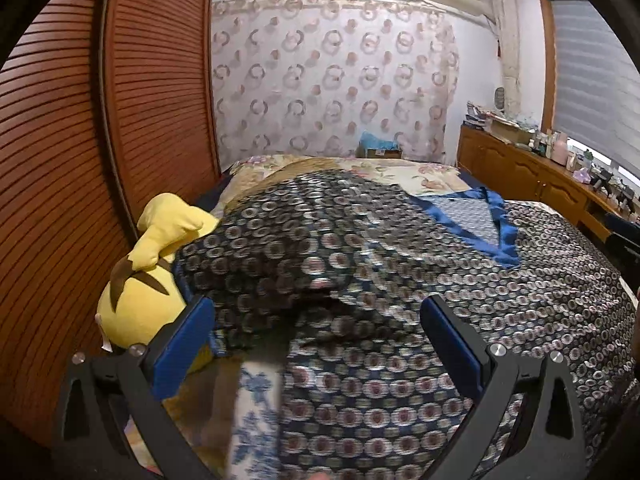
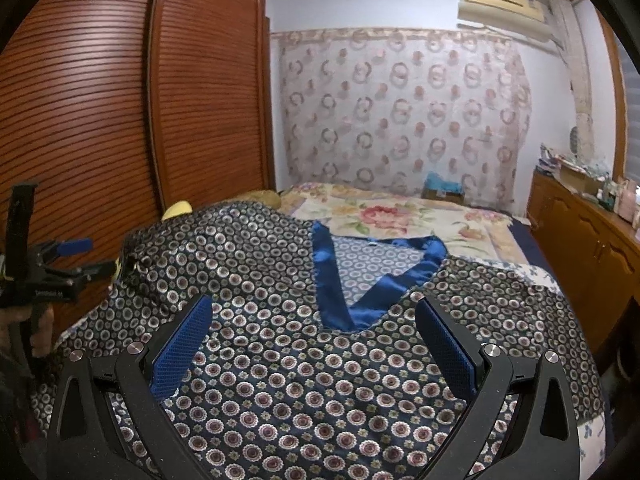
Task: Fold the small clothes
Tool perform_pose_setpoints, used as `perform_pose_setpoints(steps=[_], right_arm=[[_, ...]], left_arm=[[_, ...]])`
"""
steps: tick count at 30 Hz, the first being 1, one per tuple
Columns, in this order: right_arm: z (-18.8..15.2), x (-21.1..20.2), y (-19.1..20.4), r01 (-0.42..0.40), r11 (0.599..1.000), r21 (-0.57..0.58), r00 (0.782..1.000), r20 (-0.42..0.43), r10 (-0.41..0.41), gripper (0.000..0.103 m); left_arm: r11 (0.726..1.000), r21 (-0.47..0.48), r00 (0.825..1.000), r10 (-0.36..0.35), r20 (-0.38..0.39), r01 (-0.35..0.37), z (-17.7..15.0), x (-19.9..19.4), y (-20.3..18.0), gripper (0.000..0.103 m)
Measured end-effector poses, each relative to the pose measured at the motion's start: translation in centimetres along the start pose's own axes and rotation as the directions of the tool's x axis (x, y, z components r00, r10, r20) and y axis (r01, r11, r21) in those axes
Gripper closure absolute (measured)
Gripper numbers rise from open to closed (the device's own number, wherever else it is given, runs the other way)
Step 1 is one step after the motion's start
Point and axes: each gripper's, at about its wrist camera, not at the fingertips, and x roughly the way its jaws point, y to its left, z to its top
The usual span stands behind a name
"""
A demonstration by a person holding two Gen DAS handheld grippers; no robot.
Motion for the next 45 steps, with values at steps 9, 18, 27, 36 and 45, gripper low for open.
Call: perform_pose_setpoints(steps=[9, 18, 27, 36, 45], right_arm=[[0.0, 1.8, 0.8, -0.034, 0.999, -0.021, 0.999, -0.043, 0.033, 0.000], [-0.5, 3.4, 2.1, -0.066, 0.996, -0.052, 0.994, -0.087, 0.061, 0.000], [-0.8, 3.9, 2.4, -0.078, 0.995, -0.065, 0.992, -0.109, 0.070, 0.000], [-1.7, 3.3, 1.4, -0.075, 0.997, -0.031, 0.991, -0.111, 0.071, 0.000], [-2.0, 2.0, -1.1, -0.052, 0.998, 0.023, 0.995, -0.088, 0.054, 0.000]], left_arm=[[1.000, 0.012, 0.996, 0.020, -0.088, -0.019, 0.0, 2.3, 4.3, 0.008], [0.999, 0.038, 0.976, 0.018, -0.218, -0.010, -1.2, 5.9, 4.9, 0.019], [0.999, 0.037, 0.965, 0.012, -0.261, -0.002, -0.5, 7.9, 6.2, 0.094], [0.999, 0.018, 0.996, -0.039, -0.081, 0.040, 4.1, 3.8, 5.2, 0.103], [0.978, 0.160, 0.990, -0.128, -0.054, 0.136, 8.9, 3.5, -1.9, 0.103]])
